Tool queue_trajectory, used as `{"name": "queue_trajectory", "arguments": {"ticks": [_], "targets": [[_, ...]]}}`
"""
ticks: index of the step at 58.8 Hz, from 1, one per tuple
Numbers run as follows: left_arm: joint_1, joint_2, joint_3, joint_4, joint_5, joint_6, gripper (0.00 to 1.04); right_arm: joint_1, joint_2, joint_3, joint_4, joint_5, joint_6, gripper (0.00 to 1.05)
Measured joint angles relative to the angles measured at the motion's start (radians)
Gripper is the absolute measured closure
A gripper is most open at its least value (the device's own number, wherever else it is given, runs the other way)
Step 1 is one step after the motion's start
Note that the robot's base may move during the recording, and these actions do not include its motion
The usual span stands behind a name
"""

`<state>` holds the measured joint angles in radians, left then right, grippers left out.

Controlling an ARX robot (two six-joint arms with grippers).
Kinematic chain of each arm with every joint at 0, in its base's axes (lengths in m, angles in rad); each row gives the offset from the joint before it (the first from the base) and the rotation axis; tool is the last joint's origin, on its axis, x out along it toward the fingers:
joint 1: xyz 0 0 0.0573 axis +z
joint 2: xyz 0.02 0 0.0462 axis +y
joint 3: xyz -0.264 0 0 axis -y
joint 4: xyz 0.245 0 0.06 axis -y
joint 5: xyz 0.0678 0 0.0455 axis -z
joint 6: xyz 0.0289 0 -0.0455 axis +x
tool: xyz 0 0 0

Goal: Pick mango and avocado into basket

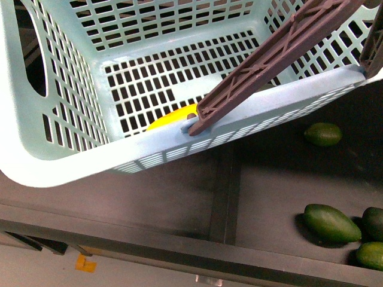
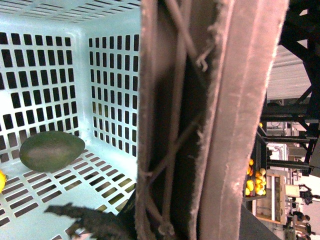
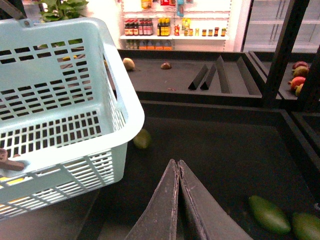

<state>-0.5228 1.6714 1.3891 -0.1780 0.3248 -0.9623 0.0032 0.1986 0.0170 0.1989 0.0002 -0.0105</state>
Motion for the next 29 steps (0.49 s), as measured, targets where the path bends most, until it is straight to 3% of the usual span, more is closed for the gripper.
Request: {"name": "queue_trajectory", "arguments": {"ticks": [7,12,24,29], "targets": [[0.000,0.000,0.000,0.000,0.000,0.000,0.89,0.000,-0.027,0.000,-0.027,0.000,0.000,1.03],[0.000,0.000,0.000,0.000,0.002,0.000,0.89,0.000,-0.164,0.000,-0.186,0.001,0.000,1.03],[0.000,0.000,0.000,0.000,0.000,-0.002,0.89,0.000,-0.192,0.000,-0.197,0.002,0.000,1.03],[0.000,0.000,0.000,0.000,0.000,-0.001,0.89,0.000,-0.192,0.000,-0.198,0.001,0.000,0.91]]}}
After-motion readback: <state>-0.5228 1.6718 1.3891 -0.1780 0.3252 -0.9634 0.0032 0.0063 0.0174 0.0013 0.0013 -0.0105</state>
